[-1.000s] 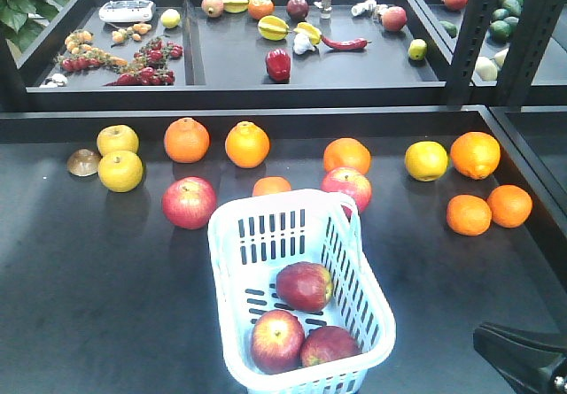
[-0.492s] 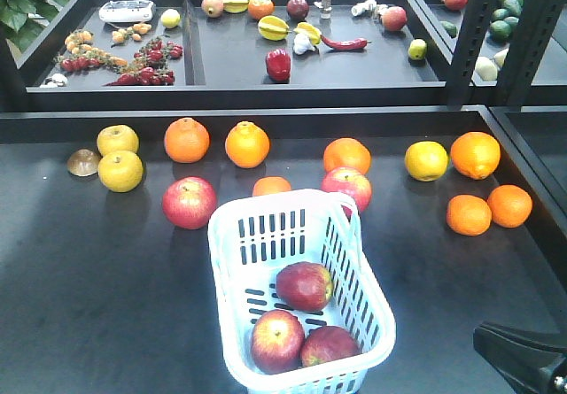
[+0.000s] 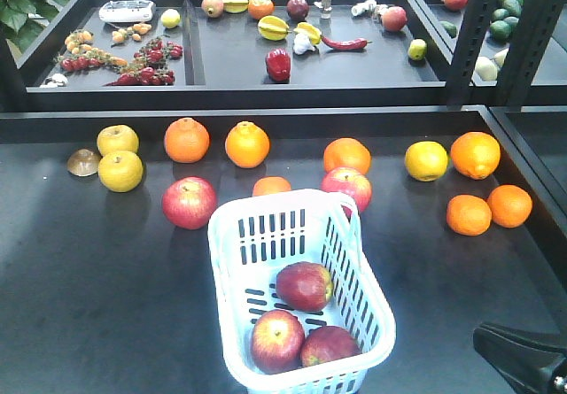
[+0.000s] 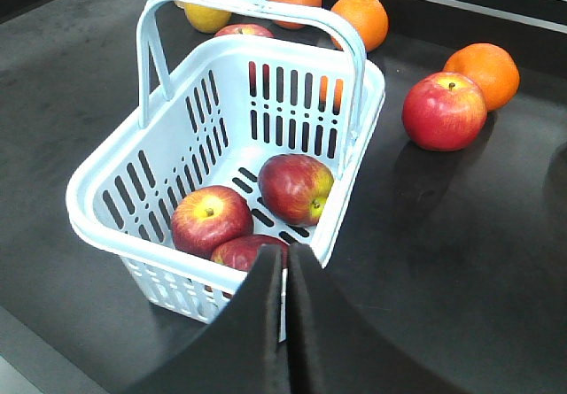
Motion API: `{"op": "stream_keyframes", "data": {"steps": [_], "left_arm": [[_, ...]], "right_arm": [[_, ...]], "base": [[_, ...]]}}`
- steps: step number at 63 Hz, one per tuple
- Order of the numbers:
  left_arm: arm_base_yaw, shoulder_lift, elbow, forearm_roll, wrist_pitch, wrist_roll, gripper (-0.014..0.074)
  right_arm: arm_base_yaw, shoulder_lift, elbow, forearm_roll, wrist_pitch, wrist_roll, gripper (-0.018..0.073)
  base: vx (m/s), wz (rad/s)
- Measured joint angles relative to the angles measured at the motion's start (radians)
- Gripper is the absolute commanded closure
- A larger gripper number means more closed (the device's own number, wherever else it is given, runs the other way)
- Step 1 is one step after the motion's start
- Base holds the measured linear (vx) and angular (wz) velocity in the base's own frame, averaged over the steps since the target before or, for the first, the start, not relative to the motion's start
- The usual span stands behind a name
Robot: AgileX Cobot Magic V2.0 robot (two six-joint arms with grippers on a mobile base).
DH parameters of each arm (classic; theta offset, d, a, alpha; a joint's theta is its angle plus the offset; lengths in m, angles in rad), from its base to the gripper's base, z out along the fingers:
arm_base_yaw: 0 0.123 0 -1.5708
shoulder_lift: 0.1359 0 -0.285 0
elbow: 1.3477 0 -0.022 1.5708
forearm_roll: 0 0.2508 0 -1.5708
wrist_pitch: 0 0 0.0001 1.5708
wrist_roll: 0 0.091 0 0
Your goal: Pick three apples into basket with both arms
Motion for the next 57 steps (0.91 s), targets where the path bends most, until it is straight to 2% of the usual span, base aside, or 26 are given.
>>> {"op": "stream_keyframes", "data": {"steps": [11,18,22,28,35,40,49,57], "left_arm": [[0.0,0.0,0.0,0.0,0.0,0.0,0.0603],[0.0,0.0,0.0,0.0,0.0,0.0,0.0603],[0.0,0.0,0.0,0.0,0.0,0.0,0.0603],[0.0,0.0,0.0,0.0,0.0,0.0,0.0603],[0.0,0.0,0.0,0.0,0.0,0.0,0.0603],[0.0,0.0,0.0,0.0,0.0,0.0,0.0603],[0.0,0.0,0.0,0.0,0.001,0.0,0.0603],[0.0,0.0,0.0,0.0,0.001,0.0,0.0603]], "right_arm": [[0.0,-0.019,0.017,-0.05,-0.004,-0.004,0.0564],[0.0,-0.067,0.096,-0.088,-0.062,0.023,0.0564],[0.0,-0.115,0.165,-0.106,-0.118,0.098,0.0564],[0.0,-0.199,0.265,-0.164,-0.207,0.269,0.0564],[0.0,-0.311,0.341,-0.31,-0.296,0.471,0.0564],[0.0,-0.394,0.355,-0.414,-0.319,0.579,0.0564],[-0.043,-0.486,0.356,-0.5,-0.339,0.678,0.0564],[-0.154,-0.492,0.356,-0.507,-0.339,0.743,0.0564]], "base": [[0.0,0.0],[0.0,0.0],[0.0,0.0],[0.0,0.0],[0.0,0.0],[0.0,0.0],[0.0,0.0],[0.0,0.0]]}}
